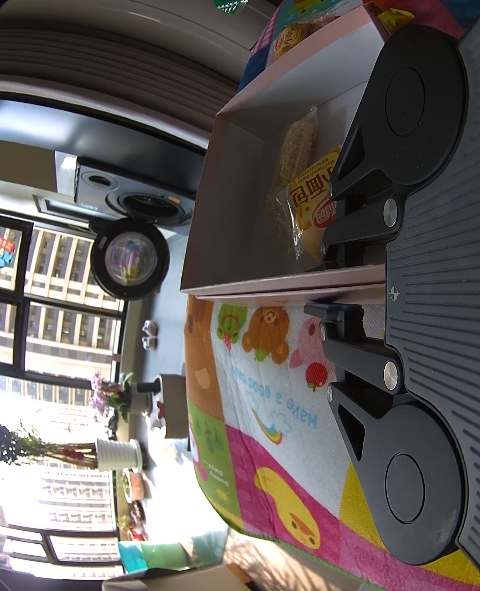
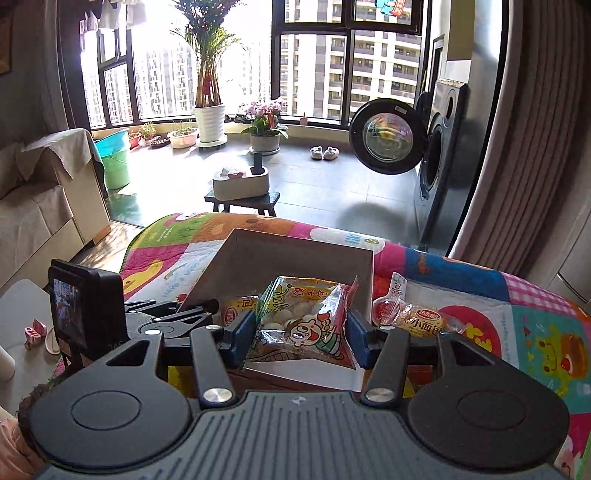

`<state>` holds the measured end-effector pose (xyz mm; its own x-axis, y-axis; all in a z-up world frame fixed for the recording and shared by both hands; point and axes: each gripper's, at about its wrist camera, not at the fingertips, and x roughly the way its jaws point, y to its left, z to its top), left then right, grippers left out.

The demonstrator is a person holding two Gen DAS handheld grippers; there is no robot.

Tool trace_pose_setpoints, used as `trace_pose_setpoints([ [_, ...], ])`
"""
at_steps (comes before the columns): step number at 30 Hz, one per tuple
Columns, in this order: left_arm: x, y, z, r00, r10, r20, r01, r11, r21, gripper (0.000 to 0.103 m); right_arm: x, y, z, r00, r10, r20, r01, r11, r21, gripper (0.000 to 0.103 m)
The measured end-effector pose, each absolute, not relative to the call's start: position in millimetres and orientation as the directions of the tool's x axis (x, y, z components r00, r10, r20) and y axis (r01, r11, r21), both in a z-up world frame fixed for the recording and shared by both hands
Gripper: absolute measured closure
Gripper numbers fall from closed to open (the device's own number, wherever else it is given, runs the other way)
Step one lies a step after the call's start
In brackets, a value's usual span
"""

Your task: Organize objects

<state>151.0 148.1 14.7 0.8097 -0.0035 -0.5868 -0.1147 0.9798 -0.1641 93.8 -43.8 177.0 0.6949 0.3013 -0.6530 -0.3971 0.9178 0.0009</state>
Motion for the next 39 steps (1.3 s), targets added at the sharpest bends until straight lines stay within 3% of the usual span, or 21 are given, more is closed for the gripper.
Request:
trace_pose_setpoints([
  [8,149,149,13,0.807,0.0,-0.591,-0.113,0.981,-0.156,0.089,126,-51,149,0.685,0.293,-0.667,-0.36,0.932,0.041,0.049],
  [11,149,149,14,0.806,-0.003,-0.592,-0.112,0.981,-0.158,0.089,133,-51,143,0.678,0.315,-0.663,-0.373,0.926,0.059,0.039],
  [18,148,148,15,0.805,0.0,-0.594,-0.113,0.982,-0.153,0.089,143,-85,147,0.767,0.208,-0.607,-0.278,0.96,-0.023,0.031],
  [26,148,149,16,0.804,-0.001,-0.594,-0.113,0.981,-0.154,0.089,159,-137,123,0.752,0.087,-0.653,-0.111,0.994,0.005,0.03],
  [39,147,149,17,0.808,0.003,-0.59,-0.115,0.982,-0.152,0.089,137,-166,100,0.725,0.049,-0.687,-0.048,0.999,0.021,0.019],
])
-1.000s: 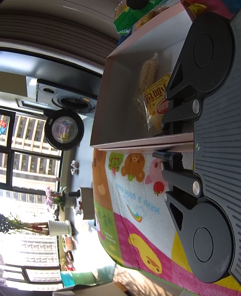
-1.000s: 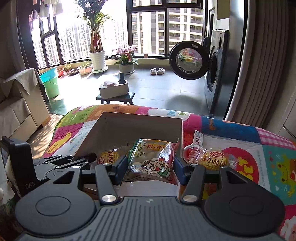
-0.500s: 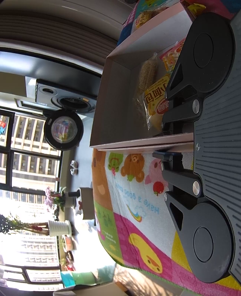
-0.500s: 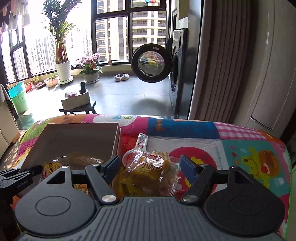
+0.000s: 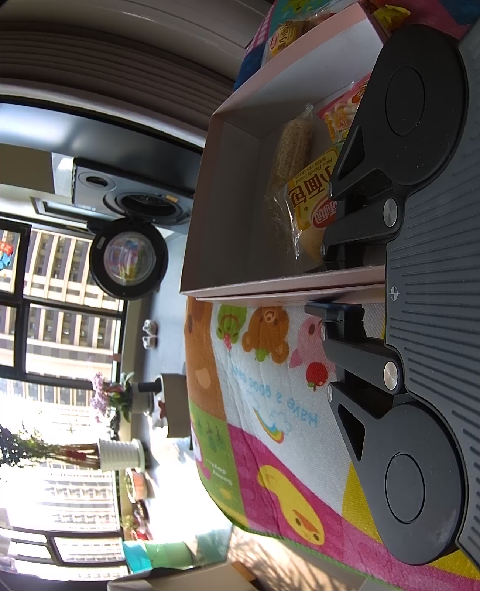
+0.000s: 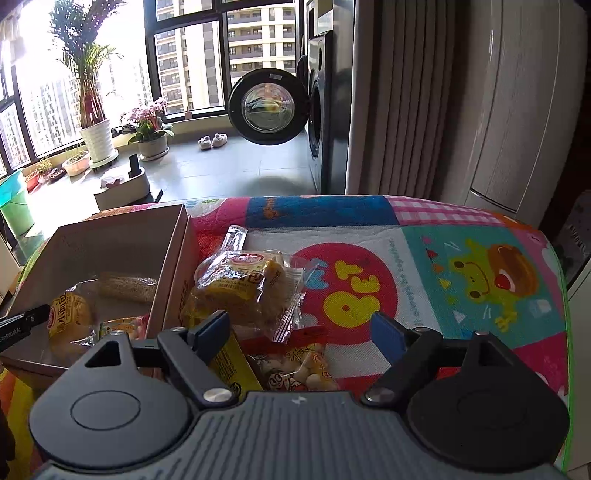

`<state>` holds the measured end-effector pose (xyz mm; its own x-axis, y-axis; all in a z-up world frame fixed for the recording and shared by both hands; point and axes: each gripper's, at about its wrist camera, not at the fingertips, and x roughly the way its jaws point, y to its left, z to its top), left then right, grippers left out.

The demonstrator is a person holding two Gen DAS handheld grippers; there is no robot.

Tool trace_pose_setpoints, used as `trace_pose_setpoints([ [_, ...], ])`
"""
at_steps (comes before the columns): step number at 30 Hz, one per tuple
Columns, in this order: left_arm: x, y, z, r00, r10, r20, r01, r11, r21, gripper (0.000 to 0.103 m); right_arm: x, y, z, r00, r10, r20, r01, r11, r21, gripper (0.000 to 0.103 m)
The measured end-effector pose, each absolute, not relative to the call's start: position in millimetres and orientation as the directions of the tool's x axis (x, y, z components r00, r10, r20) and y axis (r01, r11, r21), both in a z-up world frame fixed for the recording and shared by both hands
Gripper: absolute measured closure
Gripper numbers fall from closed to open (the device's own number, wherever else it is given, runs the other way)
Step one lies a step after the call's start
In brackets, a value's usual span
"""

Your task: Organize objects

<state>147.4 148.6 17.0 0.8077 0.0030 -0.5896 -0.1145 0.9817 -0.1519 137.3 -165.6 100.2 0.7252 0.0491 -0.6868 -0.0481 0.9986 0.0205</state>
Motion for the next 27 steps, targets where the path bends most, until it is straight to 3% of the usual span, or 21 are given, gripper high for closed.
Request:
trace_pose_setpoints([
  [12,147,147,16,0.81,0.01,-0.587,-0.116,0.983,-0.143,0.089,183,-161,108,0.754,0.082,-0.652,-0.097,0.995,0.013,0.017],
  [18,147,142,15,0.811,0.028,-0.585,-0.117,0.986,-0.115,0.09,251,-149,84,0.675,0.094,-0.732,-0.117,0.993,0.02,0.015],
  [23,147,142,15,0.81,0.023,-0.586,-0.116,0.986,-0.122,0.09,243,-171,75,0.614,0.209,-0.761,-0.103,0.977,0.185,0.033],
  [27,148,143,14,0.81,0.019,-0.587,-0.116,0.985,-0.128,0.09,208,-184,80,0.621,0.142,-0.771,-0.102,0.99,0.1,0.034],
])
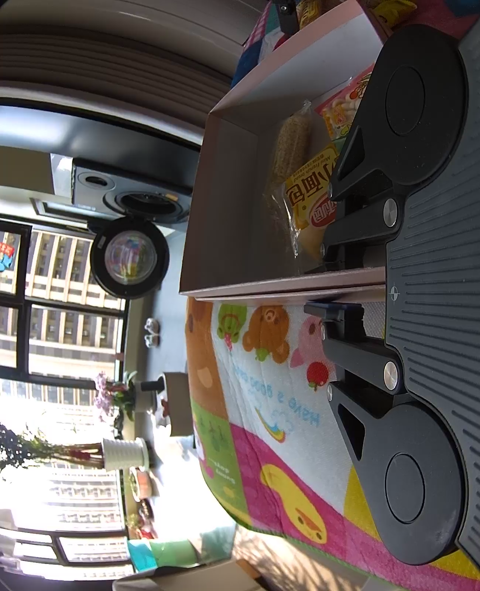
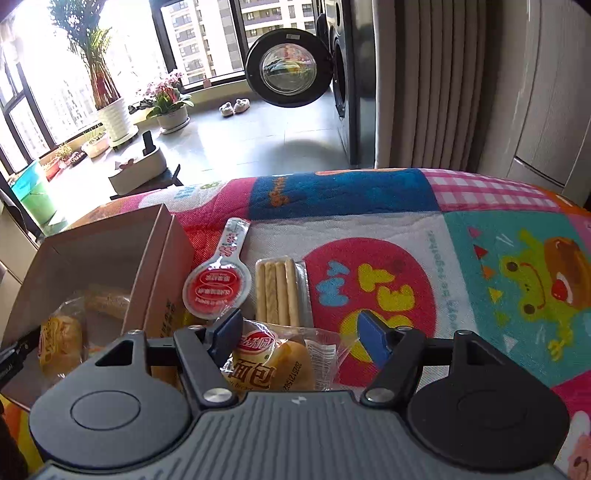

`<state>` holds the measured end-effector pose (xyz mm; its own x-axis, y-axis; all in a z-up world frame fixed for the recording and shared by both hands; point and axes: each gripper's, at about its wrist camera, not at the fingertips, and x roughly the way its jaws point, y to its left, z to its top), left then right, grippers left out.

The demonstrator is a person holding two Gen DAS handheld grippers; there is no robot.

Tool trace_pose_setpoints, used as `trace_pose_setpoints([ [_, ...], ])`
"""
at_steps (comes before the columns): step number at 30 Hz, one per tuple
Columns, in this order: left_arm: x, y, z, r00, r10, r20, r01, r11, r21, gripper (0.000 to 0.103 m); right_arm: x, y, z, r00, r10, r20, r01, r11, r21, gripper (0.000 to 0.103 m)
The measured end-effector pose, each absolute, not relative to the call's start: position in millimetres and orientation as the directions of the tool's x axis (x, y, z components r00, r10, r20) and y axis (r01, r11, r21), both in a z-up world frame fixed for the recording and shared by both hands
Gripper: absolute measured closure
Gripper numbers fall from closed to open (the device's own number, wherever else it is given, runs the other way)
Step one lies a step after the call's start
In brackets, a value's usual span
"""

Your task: Organize objects

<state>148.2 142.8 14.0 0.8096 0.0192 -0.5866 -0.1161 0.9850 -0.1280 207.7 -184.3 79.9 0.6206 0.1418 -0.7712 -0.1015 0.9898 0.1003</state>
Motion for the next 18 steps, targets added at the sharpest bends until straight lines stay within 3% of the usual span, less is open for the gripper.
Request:
trace_pose_setpoints([
  [5,148,142,14,0.81,0.019,-0.586,-0.117,0.985,-0.13,0.09,159,-206,88,0.72,-0.178,-0.67,0.043,0.976,-0.213,0.034],
  [8,148,143,14,0.81,0.014,-0.587,-0.117,0.984,-0.137,0.09,137,-228,100,0.731,-0.063,-0.68,0.023,0.997,-0.068,0.033],
  [10,148,143,14,0.81,0.016,-0.586,-0.117,0.984,-0.135,0.09,126,-229,106,0.736,0.034,-0.676,-0.037,0.999,0.01,0.026],
  [12,148,143,14,0.81,0.016,-0.586,-0.117,0.984,-0.135,0.09,120,-216,103,0.732,0.075,-0.677,-0.105,0.994,-0.004,0.013],
  [15,148,143,14,0.811,0.019,-0.585,-0.118,0.984,-0.13,0.09,122,-181,87,0.711,0.067,-0.7,-0.191,0.977,-0.1,0.013],
  [18,148,144,14,0.811,0.021,-0.584,-0.118,0.985,-0.129,0.09,132,-164,78,0.705,0.108,-0.701,-0.202,0.978,-0.054,0.013],
])
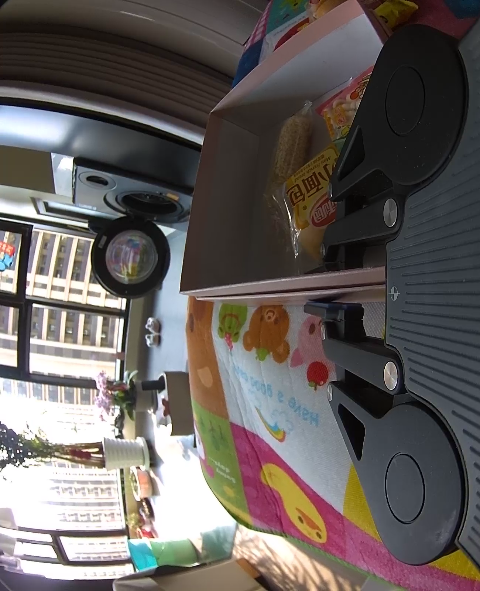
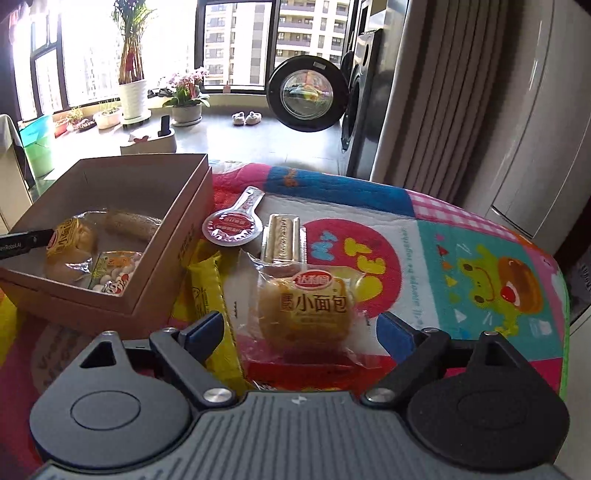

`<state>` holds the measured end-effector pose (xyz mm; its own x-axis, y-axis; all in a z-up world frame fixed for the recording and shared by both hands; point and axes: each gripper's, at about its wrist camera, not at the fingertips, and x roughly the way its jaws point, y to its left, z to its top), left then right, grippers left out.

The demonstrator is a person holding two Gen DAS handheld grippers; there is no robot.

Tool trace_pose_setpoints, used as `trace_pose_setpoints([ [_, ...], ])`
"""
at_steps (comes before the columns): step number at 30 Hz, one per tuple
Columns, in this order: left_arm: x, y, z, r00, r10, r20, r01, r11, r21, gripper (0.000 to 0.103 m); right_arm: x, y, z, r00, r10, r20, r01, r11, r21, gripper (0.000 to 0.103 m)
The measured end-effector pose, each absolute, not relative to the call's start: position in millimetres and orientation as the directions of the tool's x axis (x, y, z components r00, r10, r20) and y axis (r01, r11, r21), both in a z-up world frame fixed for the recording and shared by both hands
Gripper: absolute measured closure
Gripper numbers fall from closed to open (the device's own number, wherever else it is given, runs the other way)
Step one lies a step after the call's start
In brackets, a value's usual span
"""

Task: Organize objects
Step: 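Move the right gripper back over the remaining snacks, then grasp the cartoon-printed candy bag with the right gripper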

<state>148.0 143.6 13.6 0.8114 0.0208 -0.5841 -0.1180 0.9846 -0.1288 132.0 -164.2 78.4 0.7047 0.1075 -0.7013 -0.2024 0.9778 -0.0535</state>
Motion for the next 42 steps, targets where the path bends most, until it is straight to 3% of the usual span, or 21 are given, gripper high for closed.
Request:
trace_pose_setpoints([
  [3,148,143,14,0.811,0.021,-0.584,-0.118,0.985,-0.129,0.09,149,-157,70,0.685,0.144,-0.714,-0.176,0.984,0.03,0.012],
  [8,148,144,14,0.811,0.016,-0.584,-0.117,0.984,-0.135,0.09,147,-150,60,0.711,-0.031,-0.702,-0.129,0.976,-0.173,0.011],
  [15,147,144,14,0.811,0.015,-0.584,-0.117,0.984,-0.137,0.09,139,-209,74,0.731,-0.239,-0.639,0.098,0.964,-0.249,0.011],
  [19,147,144,14,0.811,0.015,-0.584,-0.117,0.984,-0.137,0.09,124,-238,76,0.697,-0.084,-0.712,0.083,0.996,-0.036,0.011],
  [22,147,144,14,0.811,0.015,-0.584,-0.117,0.984,-0.137,0.09,105,-237,67,0.683,-0.041,-0.73,0.062,0.998,0.002,0.012],
  [26,147,144,14,0.812,0.016,-0.584,-0.117,0.984,-0.136,0.09,85,-218,65,0.696,0.004,-0.718,0.004,1.0,0.01,0.045],
  [32,147,144,15,0.812,0.021,-0.583,-0.119,0.984,-0.13,0.09,85,-167,75,0.719,0.156,-0.677,-0.212,0.977,0.0,0.045],
  [37,147,144,15,0.812,0.019,-0.583,-0.118,0.984,-0.132,0.09,103,-126,56,0.69,0.179,-0.702,-0.294,0.955,-0.046,0.045],
  [38,147,144,15,0.812,0.019,-0.583,-0.118,0.984,-0.133,0.09,106,-122,53,0.682,0.172,-0.711,-0.298,0.953,-0.055,0.049],
  [41,147,143,15,0.812,0.017,-0.583,-0.118,0.984,-0.134,0.09,107,-120,48,0.649,0.157,-0.744,-0.287,0.957,-0.048,0.077],
  [42,147,143,15,0.812,0.017,-0.583,-0.118,0.984,-0.135,0.09,105,-123,48,0.641,0.158,-0.751,-0.279,0.96,-0.036,0.079],
])
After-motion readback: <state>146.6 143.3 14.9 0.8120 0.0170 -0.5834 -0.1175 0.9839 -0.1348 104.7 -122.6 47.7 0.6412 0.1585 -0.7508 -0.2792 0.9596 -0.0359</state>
